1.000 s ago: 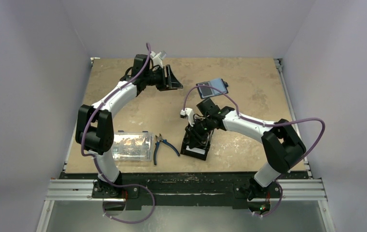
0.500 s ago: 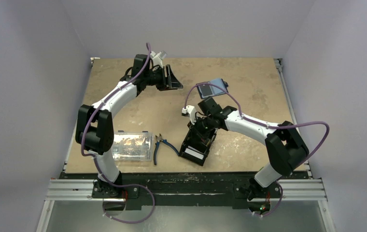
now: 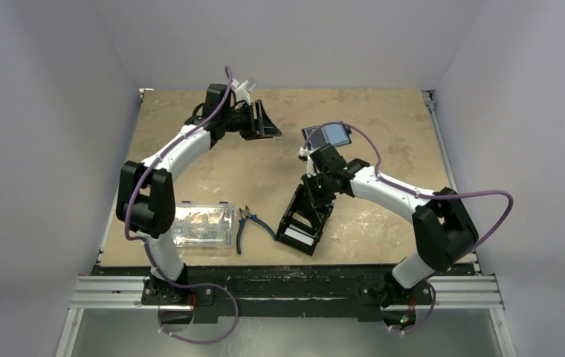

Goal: Put the credit cards into the card holder
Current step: Pick up the credit card from the storage box.

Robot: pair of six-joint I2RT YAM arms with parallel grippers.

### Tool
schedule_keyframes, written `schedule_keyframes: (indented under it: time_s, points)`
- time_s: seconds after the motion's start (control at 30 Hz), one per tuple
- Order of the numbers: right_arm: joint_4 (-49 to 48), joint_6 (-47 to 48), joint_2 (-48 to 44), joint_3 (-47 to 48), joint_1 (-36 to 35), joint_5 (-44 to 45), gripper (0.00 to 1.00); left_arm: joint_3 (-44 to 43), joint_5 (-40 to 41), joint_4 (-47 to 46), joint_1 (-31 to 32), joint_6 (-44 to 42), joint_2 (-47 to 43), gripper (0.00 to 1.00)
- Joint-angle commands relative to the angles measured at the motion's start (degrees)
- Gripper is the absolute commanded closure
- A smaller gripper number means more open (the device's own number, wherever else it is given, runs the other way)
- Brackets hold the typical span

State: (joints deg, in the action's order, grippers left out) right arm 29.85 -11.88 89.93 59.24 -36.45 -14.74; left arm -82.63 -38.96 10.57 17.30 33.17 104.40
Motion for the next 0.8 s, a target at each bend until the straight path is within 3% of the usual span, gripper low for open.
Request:
schedule_keyframes:
  time_s: [0.0, 0.4, 0.63, 0.77]
  points:
    - [2.9, -22.2, -4.4, 0.5, -0.7, 14.2, 1.00, -0.6, 0.9, -0.3, -0.3, -2.0, -0.3, 0.51]
    - [4.5, -42.3, -14.9, -2.7, -4.1, 27.9, 1.00, 0.4, 7.0, 3.4, 4.3, -5.0, -2.8, 0.53]
    - [3.9, -50.6, -19.5, -3.2, -4.1, 29.6, 1.00, 21.5, 7.2, -14.1, 9.4, -3.7, -19.3, 0.52]
    - [4.8, -52.9, -20.3, -2.9, -4.2, 26.4, 1.00, 32.1, 11.7, -20.3, 13.2, -5.1, -30.2, 0.49]
